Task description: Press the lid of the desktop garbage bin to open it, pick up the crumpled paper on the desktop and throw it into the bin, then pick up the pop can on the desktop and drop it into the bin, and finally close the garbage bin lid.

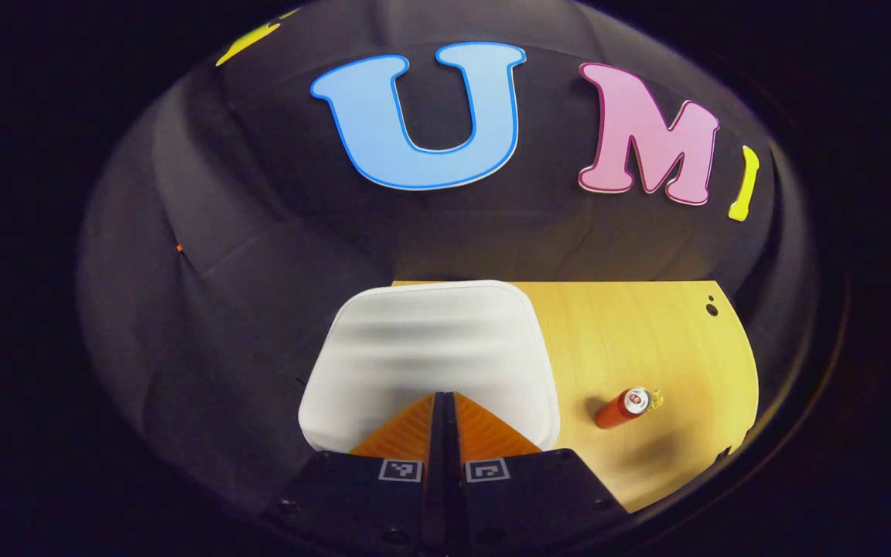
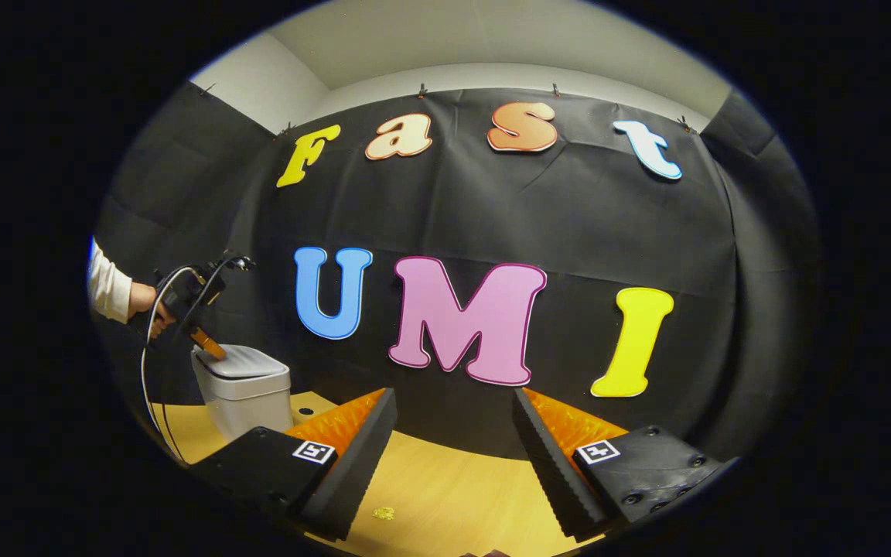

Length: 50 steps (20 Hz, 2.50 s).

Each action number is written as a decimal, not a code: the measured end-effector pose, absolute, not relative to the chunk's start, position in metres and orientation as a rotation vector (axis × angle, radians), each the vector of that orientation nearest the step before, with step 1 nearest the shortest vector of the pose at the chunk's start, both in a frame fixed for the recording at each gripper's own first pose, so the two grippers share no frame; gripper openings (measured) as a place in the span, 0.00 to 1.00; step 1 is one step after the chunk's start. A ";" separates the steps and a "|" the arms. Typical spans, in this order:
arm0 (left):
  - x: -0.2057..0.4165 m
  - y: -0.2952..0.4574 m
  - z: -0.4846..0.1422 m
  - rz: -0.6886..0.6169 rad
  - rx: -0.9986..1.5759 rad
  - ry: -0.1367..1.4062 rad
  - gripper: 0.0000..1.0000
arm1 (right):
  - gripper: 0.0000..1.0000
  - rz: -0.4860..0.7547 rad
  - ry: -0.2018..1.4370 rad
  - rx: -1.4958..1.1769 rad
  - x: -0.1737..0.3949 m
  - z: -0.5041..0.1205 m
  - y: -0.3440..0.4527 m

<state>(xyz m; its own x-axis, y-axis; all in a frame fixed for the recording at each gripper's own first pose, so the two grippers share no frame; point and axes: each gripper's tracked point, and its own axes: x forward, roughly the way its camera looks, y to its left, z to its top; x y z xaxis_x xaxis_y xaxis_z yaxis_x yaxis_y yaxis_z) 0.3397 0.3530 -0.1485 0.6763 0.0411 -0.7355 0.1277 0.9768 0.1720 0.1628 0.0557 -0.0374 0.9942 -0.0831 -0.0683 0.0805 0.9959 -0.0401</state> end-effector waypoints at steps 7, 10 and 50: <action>0.358 0.343 -0.080 -0.080 0.279 0.575 0.06 | 0.97 -0.078 0.170 0.007 0.169 -0.073 0.092; 0.353 0.330 -0.061 -0.113 0.253 0.500 0.07 | 0.97 -0.059 0.247 0.015 0.174 -0.094 0.108; 0.154 0.332 -0.072 -0.089 0.011 0.485 0.97 | 0.37 0.026 0.608 0.161 0.312 -0.264 0.181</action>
